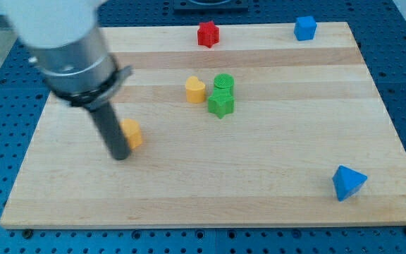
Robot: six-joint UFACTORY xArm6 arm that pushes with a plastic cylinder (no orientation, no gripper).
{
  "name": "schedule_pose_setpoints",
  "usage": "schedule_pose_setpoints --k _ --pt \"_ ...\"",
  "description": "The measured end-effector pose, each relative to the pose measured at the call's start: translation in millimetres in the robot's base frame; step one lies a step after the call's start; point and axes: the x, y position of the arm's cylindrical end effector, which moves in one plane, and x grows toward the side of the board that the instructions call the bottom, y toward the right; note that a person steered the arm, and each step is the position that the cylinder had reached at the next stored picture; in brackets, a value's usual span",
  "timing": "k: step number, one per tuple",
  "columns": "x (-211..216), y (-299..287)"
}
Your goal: Move the hexagon left to the green star
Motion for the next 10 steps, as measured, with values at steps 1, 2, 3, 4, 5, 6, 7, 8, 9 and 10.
schedule_pose_setpoints --k 1,2,3,4,5,6,7,8,9,10 --pt "5.0 -15.3" --pt "18.9 -77.0" --pt "2.9 -90.0" --pt "-29.2 -27.1" --pt "-35.4 11.2" --pt "-11.2 -4.2" --pt "3.1 16.4" --pt "-30.1 60.0" --pt "-51.3 86.3" --pt "-27.5 53.9"
